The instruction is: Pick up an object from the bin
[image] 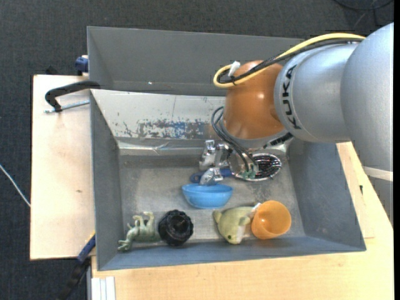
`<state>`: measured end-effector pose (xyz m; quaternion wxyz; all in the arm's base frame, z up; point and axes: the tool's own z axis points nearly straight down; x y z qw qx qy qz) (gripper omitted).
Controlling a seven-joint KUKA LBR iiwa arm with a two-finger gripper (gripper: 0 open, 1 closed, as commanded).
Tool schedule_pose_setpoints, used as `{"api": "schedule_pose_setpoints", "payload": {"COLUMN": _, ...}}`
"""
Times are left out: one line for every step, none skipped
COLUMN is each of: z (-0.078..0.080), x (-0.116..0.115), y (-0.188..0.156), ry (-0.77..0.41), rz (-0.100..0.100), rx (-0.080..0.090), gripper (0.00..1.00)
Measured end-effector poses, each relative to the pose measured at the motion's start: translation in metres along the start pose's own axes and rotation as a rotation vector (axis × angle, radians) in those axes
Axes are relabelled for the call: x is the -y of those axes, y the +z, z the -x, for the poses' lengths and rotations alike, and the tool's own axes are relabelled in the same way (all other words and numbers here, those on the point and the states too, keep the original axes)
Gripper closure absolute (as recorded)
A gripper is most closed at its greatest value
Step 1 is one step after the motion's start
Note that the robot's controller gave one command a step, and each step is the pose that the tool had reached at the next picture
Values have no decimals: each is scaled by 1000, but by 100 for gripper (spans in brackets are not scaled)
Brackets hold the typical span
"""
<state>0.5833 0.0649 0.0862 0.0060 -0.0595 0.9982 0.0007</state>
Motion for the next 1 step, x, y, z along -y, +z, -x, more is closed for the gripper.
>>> {"api": "schedule_pose_setpoints", "payload": {"z": -1, "x": 11, "y": -118, "ry": -19, "rz": -1, "rx": 1, "gripper": 100}}
